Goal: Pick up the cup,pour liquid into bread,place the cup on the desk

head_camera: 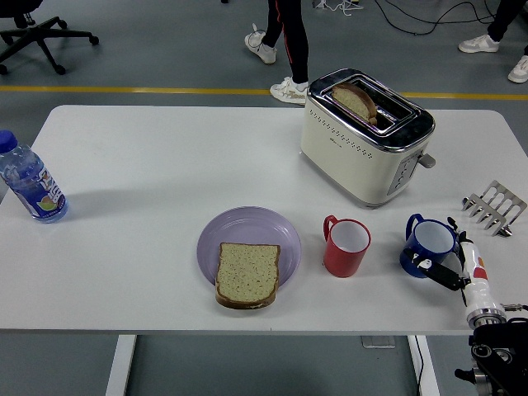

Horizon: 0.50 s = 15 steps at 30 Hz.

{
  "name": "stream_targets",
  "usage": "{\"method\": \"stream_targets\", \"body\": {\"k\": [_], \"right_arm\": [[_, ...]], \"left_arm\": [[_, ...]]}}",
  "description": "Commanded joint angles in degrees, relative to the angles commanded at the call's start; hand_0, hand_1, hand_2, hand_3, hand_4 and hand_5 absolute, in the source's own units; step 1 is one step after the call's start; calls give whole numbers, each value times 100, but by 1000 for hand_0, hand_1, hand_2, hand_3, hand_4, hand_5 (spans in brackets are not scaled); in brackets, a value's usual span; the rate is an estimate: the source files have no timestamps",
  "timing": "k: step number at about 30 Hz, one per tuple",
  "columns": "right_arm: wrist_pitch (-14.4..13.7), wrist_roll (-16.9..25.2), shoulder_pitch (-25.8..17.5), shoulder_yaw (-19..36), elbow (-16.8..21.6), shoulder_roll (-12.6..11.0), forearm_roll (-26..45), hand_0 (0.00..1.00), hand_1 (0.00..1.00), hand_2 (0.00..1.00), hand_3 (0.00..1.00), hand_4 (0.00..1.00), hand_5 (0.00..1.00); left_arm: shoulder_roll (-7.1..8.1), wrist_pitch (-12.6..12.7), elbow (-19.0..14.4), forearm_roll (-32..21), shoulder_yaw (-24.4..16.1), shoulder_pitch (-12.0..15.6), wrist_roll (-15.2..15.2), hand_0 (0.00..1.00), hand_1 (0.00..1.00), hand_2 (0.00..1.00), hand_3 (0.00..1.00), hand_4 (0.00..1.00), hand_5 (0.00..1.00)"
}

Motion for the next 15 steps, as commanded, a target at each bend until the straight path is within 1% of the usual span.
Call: {"method": "stream_targets", "body": {"k": [12, 13, 15], "right_arm": [[-57, 67, 65, -13, -105, 27, 113, 931, 841, 924, 993, 998, 247], [-68, 79, 70, -15, -112, 28, 133, 921, 821, 919, 978, 998, 253], [-79, 90, 82, -20, -128, 32, 163, 921, 821, 919, 978, 998, 253]], "left_arm": [[0, 0, 0, -4, -3, -4, 1, 673, 739, 748, 642, 405, 998], [-1, 0, 0, 2, -9, -4, 2, 674, 740, 748, 642, 404, 998], [-1, 1, 0, 7, -10, -4, 1, 674, 740, 748, 642, 404, 998]]}}
